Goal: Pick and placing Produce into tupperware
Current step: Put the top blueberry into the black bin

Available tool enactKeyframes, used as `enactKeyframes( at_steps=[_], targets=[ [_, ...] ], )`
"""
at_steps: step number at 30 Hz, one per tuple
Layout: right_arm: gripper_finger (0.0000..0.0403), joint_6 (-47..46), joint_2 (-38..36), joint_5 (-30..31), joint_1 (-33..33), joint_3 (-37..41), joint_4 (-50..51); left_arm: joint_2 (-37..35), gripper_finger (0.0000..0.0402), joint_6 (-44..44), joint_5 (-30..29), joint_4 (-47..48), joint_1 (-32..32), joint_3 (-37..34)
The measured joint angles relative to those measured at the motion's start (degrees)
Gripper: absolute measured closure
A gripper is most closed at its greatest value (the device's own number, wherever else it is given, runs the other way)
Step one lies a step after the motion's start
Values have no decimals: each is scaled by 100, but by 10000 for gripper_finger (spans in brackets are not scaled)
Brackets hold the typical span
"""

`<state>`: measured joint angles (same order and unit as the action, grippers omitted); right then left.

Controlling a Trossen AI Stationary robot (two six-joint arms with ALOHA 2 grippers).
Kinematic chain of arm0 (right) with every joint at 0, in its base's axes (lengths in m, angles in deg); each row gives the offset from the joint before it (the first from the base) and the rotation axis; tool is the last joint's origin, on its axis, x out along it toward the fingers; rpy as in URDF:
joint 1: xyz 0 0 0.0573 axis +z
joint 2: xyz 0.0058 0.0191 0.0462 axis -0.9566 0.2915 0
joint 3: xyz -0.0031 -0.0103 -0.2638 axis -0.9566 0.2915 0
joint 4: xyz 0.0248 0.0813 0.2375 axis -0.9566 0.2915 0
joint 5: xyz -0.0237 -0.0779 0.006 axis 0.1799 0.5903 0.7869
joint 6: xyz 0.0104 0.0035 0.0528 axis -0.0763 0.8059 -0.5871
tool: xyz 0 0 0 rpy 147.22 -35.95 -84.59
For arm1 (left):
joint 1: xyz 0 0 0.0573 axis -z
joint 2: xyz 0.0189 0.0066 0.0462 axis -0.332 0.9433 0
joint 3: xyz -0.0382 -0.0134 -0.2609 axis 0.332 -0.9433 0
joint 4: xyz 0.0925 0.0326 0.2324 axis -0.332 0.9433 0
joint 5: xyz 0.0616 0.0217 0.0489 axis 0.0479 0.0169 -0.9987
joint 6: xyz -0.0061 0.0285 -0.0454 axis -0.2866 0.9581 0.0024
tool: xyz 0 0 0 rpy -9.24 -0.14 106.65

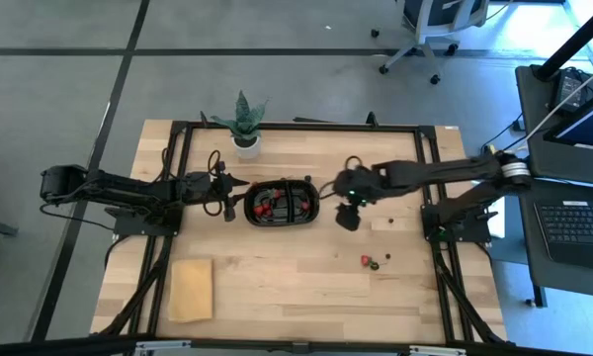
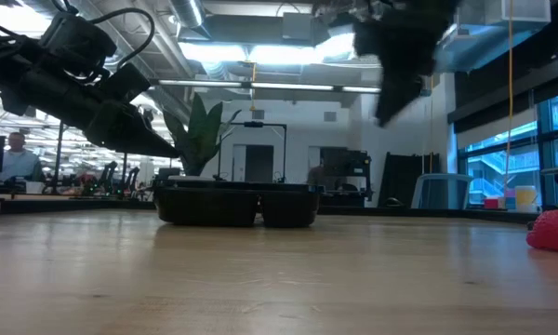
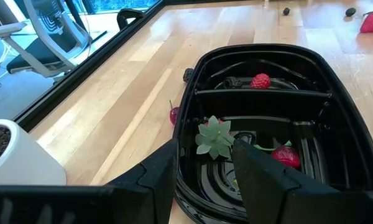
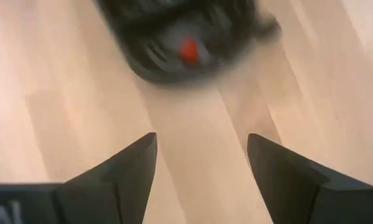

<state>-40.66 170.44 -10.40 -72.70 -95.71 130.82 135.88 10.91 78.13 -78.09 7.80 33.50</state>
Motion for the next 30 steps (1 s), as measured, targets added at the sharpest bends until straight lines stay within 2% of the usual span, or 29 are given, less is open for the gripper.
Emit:
enactKeyframes(
  at_steps=[12, 22, 30],
  targets=[
    [150, -3052, -1474, 39, 27, 2554, 166, 0, 255, -4, 126, 7, 19, 0],
    [150, -3985, -1683, 49, 27, 3487, 134, 0, 255, -153, 129, 15, 28, 0],
    [150, -3978, -1678, -70, 27, 3798, -448, 0, 255, -154, 129, 17, 28, 0]
  ],
)
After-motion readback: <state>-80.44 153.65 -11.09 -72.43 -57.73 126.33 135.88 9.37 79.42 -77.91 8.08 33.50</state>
